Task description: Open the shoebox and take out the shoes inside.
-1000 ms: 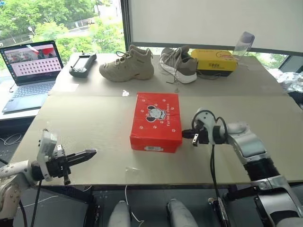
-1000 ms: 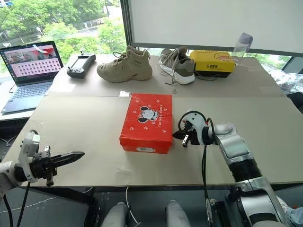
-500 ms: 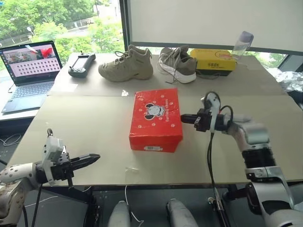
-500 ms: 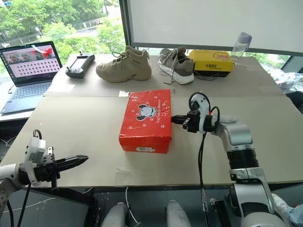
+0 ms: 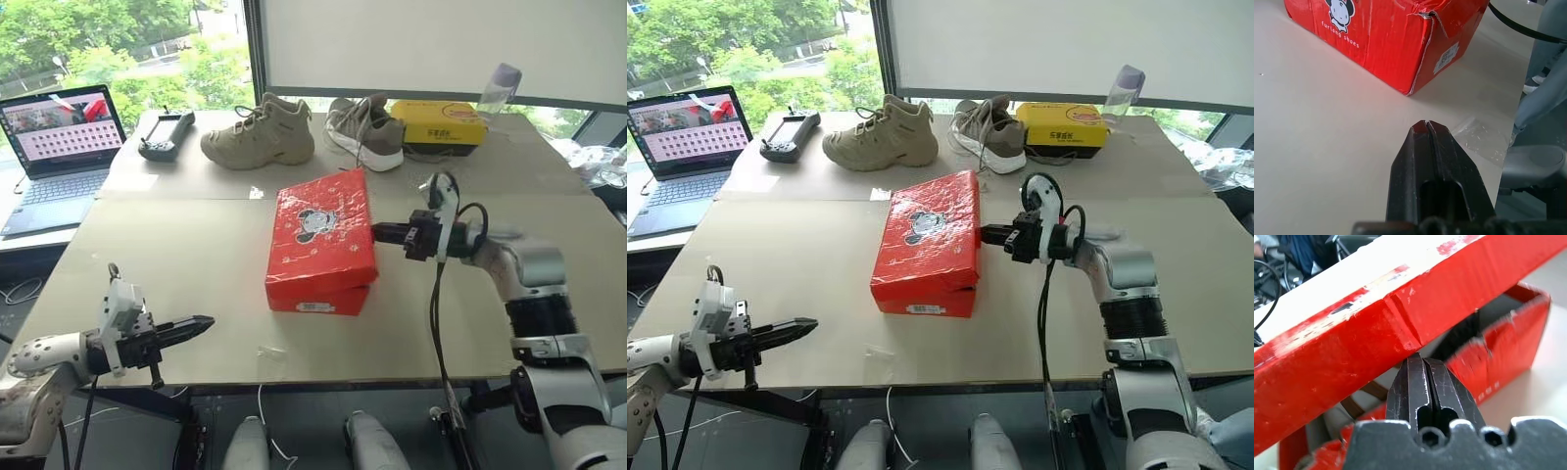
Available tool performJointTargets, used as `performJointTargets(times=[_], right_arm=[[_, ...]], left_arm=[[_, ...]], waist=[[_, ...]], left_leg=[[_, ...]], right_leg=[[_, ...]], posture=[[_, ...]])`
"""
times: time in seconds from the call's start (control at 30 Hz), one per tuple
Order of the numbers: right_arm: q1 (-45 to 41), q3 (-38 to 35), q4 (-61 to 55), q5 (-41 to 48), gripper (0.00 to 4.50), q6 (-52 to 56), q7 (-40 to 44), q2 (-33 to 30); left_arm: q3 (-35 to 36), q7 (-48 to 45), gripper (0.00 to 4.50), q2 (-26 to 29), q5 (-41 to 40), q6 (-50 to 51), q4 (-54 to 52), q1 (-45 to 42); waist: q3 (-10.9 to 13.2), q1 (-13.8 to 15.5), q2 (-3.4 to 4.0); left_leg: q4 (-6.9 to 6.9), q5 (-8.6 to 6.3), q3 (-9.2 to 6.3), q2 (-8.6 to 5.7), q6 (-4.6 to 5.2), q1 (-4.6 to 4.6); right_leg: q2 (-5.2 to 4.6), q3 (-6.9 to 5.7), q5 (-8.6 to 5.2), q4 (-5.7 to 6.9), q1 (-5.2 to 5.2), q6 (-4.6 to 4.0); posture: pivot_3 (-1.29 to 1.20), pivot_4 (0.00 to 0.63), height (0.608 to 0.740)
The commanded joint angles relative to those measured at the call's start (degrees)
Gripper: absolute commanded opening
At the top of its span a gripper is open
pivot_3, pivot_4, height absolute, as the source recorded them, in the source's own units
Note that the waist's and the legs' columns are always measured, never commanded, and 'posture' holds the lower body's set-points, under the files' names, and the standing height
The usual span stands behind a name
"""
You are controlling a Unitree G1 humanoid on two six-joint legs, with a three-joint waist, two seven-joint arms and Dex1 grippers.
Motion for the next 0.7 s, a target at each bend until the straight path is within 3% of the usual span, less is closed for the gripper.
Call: performJointTargets(times=[0.03, 0.17, 0.33, 0.7], right_arm=[[-11.6, 6.9, -6.4, -3.5, 0.07, 1.5, -0.4, 1.7], [-21.7, 9.6, -4.9, -5.9, 0.07, -0.1, -5.1, 9.1], [-27.8, 0.0, 2.8, -2.3, 0.07, -0.6, -15.6, 19.3], [-21.6, 2.8, 4.0, -3.8, 0.07, 0.4, -14.0, 16.6]], left_arm=[[-0.6, -1.2, 0.0, 0.3, 0.3, -1.8, 0.3, -0.9], [-1.3, -1.5, 0.0, 0.4, 0.4, -1.9, 1.4, -2.1], [-1.5, -1.5, 0.0, 0.5, 0.2, -2.0, 1.2, -2.2], [1.9, 0.4, 0.0, 0.2, -1.7, -1.2, -3.0, 3.3]], waist=[[0.0, -0.5, 0.07], [0.0, -0.5, 0.04], [0.0, -0.4, 0.0], [0.0, 0.4, -0.17]], left_leg=[[-0.01, 0.0, 0.02, 0.01, 0.0, 0.01], [-0.08, -0.01, 0.01, 0.03, -0.01, 0.02], [-0.09, -0.01, -0.08, 0.02, 0.0, -0.02], [-0.09, -0.01, -0.08, 0.03, 0.0, -0.03]], right_leg=[[0.0, 0.0, 0.0, 0.06, -0.03, 0.0], [0.01, -0.05, -0.1, 0.41, -0.17, 0.13], [0.02, -0.11, -0.12, 0.69, -0.29, 0.08], [0.01, -0.16, -0.28, 0.75, -0.31, -0.19]], posture=[[0.0, 0.15, 0.712], [0.0, 0.15, 0.712], [0.0, 0.15, 0.712], [0.0, 0.15, 0.712]])
